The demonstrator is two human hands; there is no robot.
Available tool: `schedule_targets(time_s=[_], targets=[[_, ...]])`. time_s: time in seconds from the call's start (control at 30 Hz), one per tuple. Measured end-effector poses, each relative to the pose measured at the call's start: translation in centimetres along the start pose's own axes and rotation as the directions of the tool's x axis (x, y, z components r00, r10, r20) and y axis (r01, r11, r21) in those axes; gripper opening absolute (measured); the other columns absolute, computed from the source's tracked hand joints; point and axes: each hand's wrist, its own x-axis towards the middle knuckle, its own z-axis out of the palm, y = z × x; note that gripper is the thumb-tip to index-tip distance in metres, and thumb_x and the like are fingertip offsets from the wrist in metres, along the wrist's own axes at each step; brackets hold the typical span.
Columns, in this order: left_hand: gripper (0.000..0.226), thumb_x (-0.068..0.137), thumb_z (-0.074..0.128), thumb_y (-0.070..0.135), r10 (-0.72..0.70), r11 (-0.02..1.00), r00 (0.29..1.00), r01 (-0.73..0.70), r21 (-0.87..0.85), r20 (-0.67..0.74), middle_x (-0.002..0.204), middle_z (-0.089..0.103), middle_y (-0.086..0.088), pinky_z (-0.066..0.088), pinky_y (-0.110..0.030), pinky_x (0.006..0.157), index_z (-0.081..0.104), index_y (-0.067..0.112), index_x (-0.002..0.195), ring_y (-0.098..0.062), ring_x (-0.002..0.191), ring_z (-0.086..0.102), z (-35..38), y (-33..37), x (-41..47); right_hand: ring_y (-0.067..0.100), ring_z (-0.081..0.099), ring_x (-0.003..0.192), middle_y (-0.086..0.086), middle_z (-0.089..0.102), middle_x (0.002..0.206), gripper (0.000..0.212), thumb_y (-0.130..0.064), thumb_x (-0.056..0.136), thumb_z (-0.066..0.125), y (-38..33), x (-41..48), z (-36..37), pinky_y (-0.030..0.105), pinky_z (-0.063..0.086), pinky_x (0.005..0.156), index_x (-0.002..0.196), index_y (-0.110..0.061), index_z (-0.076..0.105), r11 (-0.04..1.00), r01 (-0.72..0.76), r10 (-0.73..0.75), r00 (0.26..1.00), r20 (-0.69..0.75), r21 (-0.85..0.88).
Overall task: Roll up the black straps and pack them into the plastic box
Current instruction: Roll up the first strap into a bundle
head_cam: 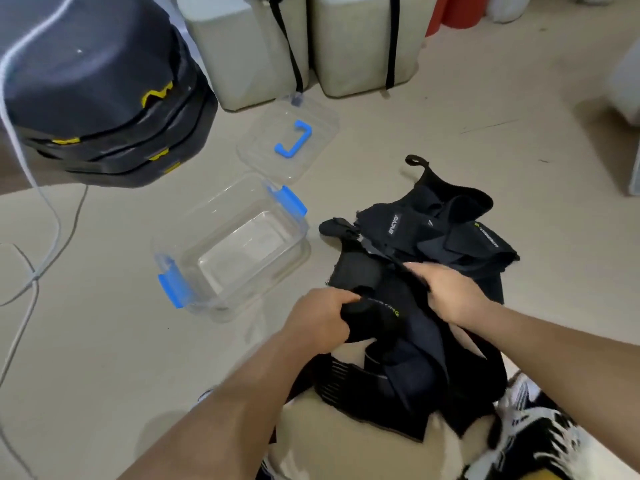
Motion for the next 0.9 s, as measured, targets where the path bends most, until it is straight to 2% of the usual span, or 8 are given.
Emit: schedule_targets(time_s=[0.07, 0.13, 0.2, 0.4, 0.5, 0.57, 0.67, 0.9], targets=[[0.026, 0.072, 0.049, -0.001, -0.101, 0.995, 0.99, 0.101, -0.006, -0.099, 0.075, 0.064, -0.005, 0.048, -0.031, 0.064, 0.068, 0.012, 0.084, -0.028, 0.082, 0.064, -2.6, 1.8, -0.7, 0.032, 0.063, 0.111, 0.01, 0.069, 0.122, 0.045, 0.002, 0.092, 0.044, 0.1, -0.5, -2.3, 0.035, 0.048, 0.083, 0.124, -0.022, 0.064, 0.905, -0.164, 0.224, 0.968, -0.112, 0.392], [0.027, 0.071, 0.046, -0.004, -0.128, 0.988, 0.977, 0.112, -0.103, -0.169, 0.074, 0.065, -0.012, 0.052, -0.037, 0.066, 0.068, 0.005, 0.083, -0.029, 0.079, 0.064, -6.0, 4.1, -2.1, 0.034, 0.065, 0.088, 0.026, 0.069, 0.103, 0.03, 0.007, 0.089, 0.046, -1.1, -1.3, -5.3, 0.04, 0.05, 0.074, 0.098, -0.011, 0.068, 0.585, -0.223, 0.443, 0.893, -0.077, 0.78], [0.034, 0.073, 0.041, -0.011, -0.115, 0.961, 0.971, 0.055, -0.271, -0.209, 0.069, 0.063, -0.007, 0.05, -0.03, 0.06, 0.068, 0.009, 0.078, -0.024, 0.075, 0.063, -9.5, 6.0, -4.3, 0.032, 0.063, 0.079, 0.024, 0.068, 0.096, 0.026, 0.006, 0.089, 0.047, -2.4, -2.3, -8.6, 0.042, 0.054, 0.072, 0.101, -0.008, 0.066, 0.42, -0.18, 0.506, 0.86, -0.065, 0.889], [0.067, 0.07, 0.033, -0.027, -0.006, 0.777, 0.888, -0.285, -0.561, -0.46, 0.077, 0.074, 0.006, 0.052, -0.02, 0.062, 0.075, 0.019, 0.094, -0.008, 0.075, 0.068, -16.9, 10.9, -13.3, 0.025, 0.062, 0.061, 0.015, 0.065, 0.076, 0.039, -0.012, 0.089, 0.061, -8.8, -9.4, -18.2, 0.035, 0.053, 0.069, 0.125, 0.003, 0.06, 0.147, -0.164, 0.111, 0.983, 0.149, 0.975], [0.062, 0.07, 0.03, -0.031, 0.001, 0.621, 0.864, -0.395, -0.677, -0.503, 0.064, 0.069, 0.004, 0.051, -0.021, 0.054, 0.07, 0.013, 0.091, -0.011, 0.062, 0.065, -18.7, 13.9, -16.9, 0.02, 0.062, 0.07, 0.01, 0.063, 0.08, 0.06, -0.013, 0.069, 0.08, -12.4, -14.2, -23.0, 0.032, 0.055, 0.072, 0.124, 0.004, 0.062, 0.209, -0.064, -0.374, 0.917, 0.14, 0.976], [0.059, 0.071, 0.029, -0.031, 0.023, 0.545, 0.873, -0.419, -0.726, -0.487, 0.063, 0.068, 0.0, 0.052, -0.021, 0.053, 0.069, 0.009, 0.091, -0.013, 0.06, 0.065, -19.1, 15.9, -19.0, 0.023, 0.069, 0.085, 0.009, 0.07, 0.092, 0.045, -0.004, 0.066, 0.081, -15.4, -17.4, -24.7, 0.035, 0.057, 0.08, 0.109, -0.005, 0.069, 0.347, 0.107, -0.548, 0.829, 0.109, 0.932], [0.055, 0.073, 0.032, -0.028, 0.021, 0.486, 0.879, -0.426, -0.763, -0.477, 0.076, 0.07, -0.011, 0.056, -0.03, 0.061, 0.07, 0.002, 0.099, -0.025, 0.074, 0.067, -19.4, 17.6, -20.9, 0.018, 0.069, 0.106, 0.004, 0.074, 0.11, 0.051, 0.004, 0.07, 0.081, -19.1, -20.7, -25.0, 0.036, 0.056, 0.093, 0.116, -0.013, 0.068, 0.559, 0.351, -0.471, 0.88, -0.061, 0.751], [0.059, 0.07, 0.03, -0.013, 0.133, 0.4, 0.905, -0.423, -0.813, -0.405, 0.092, 0.06, -0.018, 0.049, -0.04, 0.083, 0.06, -0.009, 0.12, -0.032, 0.087, 0.057, -20.2, 17.9, -22.7, 0.019, 0.072, 0.086, 0.007, 0.076, 0.09, 0.03, 0.004, 0.068, 0.079, -19.2, -22.9, -27.2, 0.039, 0.058, 0.084, 0.09, -0.014, 0.07, 0.593, 0.502, -0.316, 0.864, -0.391, 0.63]])
